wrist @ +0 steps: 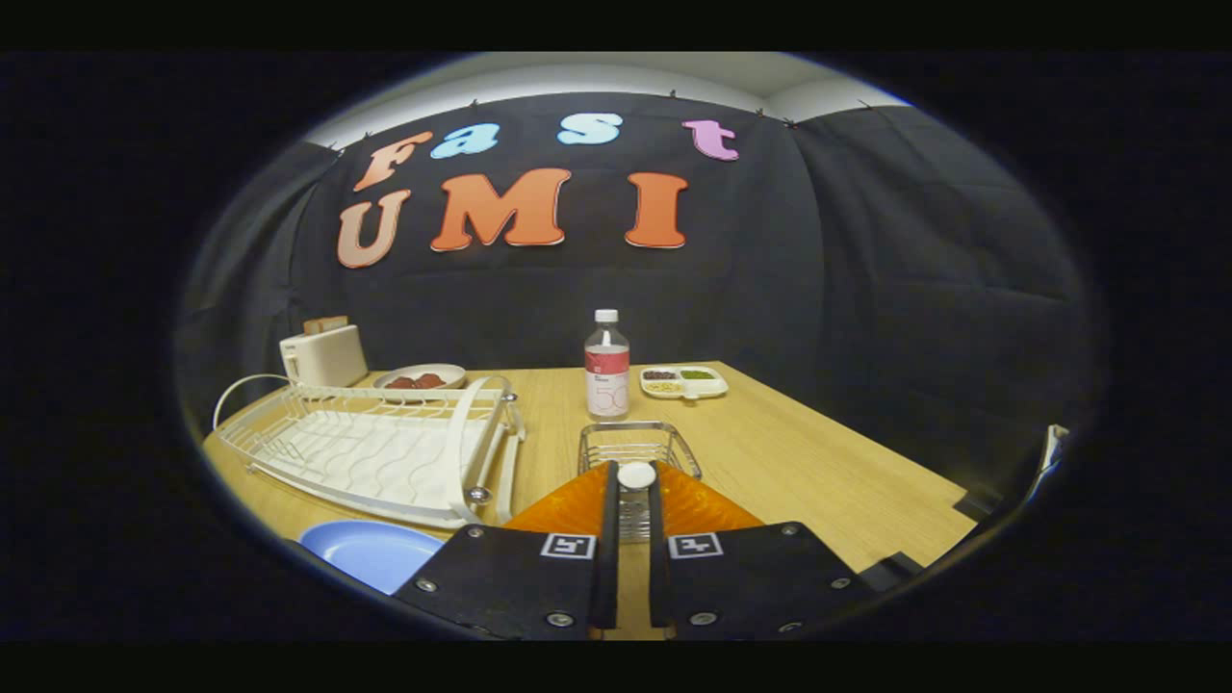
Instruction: Take the plate from the dish rack, then take the spoon from the basket and place it into the plate.
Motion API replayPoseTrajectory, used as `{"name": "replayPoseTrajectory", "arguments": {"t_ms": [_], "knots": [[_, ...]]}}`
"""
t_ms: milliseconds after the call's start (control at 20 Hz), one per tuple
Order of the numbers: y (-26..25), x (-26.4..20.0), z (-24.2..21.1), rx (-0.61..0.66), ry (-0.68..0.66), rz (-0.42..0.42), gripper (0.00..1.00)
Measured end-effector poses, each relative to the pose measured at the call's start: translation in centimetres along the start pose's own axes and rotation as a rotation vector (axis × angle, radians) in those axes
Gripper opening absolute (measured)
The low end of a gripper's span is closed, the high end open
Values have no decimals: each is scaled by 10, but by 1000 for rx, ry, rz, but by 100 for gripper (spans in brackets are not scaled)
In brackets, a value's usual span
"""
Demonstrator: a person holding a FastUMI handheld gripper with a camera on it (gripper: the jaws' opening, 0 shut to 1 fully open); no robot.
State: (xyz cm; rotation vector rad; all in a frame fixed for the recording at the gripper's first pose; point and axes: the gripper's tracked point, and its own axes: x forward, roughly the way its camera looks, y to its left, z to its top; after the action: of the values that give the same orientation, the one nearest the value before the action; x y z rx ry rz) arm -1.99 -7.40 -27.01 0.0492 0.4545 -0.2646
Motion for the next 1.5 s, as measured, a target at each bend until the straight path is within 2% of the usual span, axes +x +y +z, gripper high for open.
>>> {"name": "replayPoseTrajectory", "arguments": {"t_ms": [100, 450, 950, 1350, 1500], "knots": [[-3, 2, 1, -4, 2, 0, 10], [-6, -5, 20, 13, -17, 13, 9], [-17, -57, 78, 46, -119, 45, 9], [-2, -106, 89, 3, -145, 126, 9], [16, -122, 77, 15, -98, 198, 9]]}}
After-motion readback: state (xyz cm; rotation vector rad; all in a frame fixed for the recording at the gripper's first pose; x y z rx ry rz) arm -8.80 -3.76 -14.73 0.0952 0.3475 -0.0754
